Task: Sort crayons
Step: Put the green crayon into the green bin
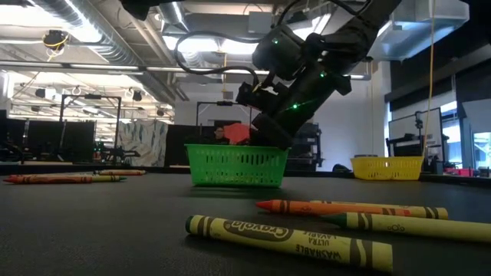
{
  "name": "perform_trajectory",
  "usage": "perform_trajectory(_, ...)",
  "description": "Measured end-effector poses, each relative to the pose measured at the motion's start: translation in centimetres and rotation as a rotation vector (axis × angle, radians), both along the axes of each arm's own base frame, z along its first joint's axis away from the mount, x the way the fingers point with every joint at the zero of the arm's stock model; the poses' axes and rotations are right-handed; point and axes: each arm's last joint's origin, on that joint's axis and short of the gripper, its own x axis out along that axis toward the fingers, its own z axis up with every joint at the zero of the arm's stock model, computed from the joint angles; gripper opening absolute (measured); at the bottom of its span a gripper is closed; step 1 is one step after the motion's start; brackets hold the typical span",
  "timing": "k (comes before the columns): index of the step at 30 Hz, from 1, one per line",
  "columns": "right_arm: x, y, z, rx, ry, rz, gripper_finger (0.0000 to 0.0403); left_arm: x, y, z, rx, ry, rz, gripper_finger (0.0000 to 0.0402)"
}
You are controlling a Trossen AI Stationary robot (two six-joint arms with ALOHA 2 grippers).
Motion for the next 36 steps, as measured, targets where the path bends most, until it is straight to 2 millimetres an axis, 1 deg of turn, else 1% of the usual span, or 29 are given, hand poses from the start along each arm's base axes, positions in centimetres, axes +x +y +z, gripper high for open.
perform_trajectory(3, 0.0, 0.0, 0.0, -0.003, 0.0, 0.002, 0.0119, 0.0, 0.0, 0.0, 0.0, 0.0, 0.0, 0.008)
perform_trajectory(5, 0.0, 0.0, 0.4, -0.017, 0.024, 0.008, 0.0121, 0.0, 0.0, 0.0, 0.0, 0.0, 0.0, 0.008)
perform_trajectory(6, 0.0, 0.1, 1.0, -0.022, 0.033, 0.014, 0.0121, 0.0, 0.0, 0.0, 0.0, 0.0, 0.0, 0.008)
perform_trajectory(9, 0.1, 0.8, 3.6, -0.024, 0.02, 0.032, 0.0116, 0.0, 0.0, 0.0, 0.0, 0.0, 0.0, 0.008)
perform_trajectory(11, -0.2, 1.7, 5.1, -0.024, 0.031, 0.055, 0.0116, 0.0, 0.0, 0.0, 0.0, 0.0, 0.0, 0.008)
perform_trajectory(14, -0.8, 3.6, 6.8, -0.015, 0.039, 0.096, 0.0115, 0.0, 0.0, 0.0, -0.001, 0.0, -0.001, 0.008)
perform_trajectory(18, -1.9, 6.3, 8.3, 0.012, 0.03, 0.128, 0.0115, 0.0, 0.0, 0.0, -0.001, 0.0, -0.001, 0.008)
perform_trajectory(25, -3.8, 12.1, 7.9, 0.075, 0.102, 0.177, 0.0115, 0.0, 0.0, 0.0, -0.001, 0.0, -0.001, 0.008)
perform_trajectory(30, -5.1, 16.1, 7.5, 0.052, 0.091, 0.201, 0.0115, 0.0, 0.0, 0.0, -0.004, 0.0, -0.003, 0.008)
perform_trajectory(36, -6.7, 19.6, 7.0, 0.056, 0.095, 0.23, 0.0115, 0.0, 0.0, 0.0, -0.006, -0.001, -0.002, 0.008)
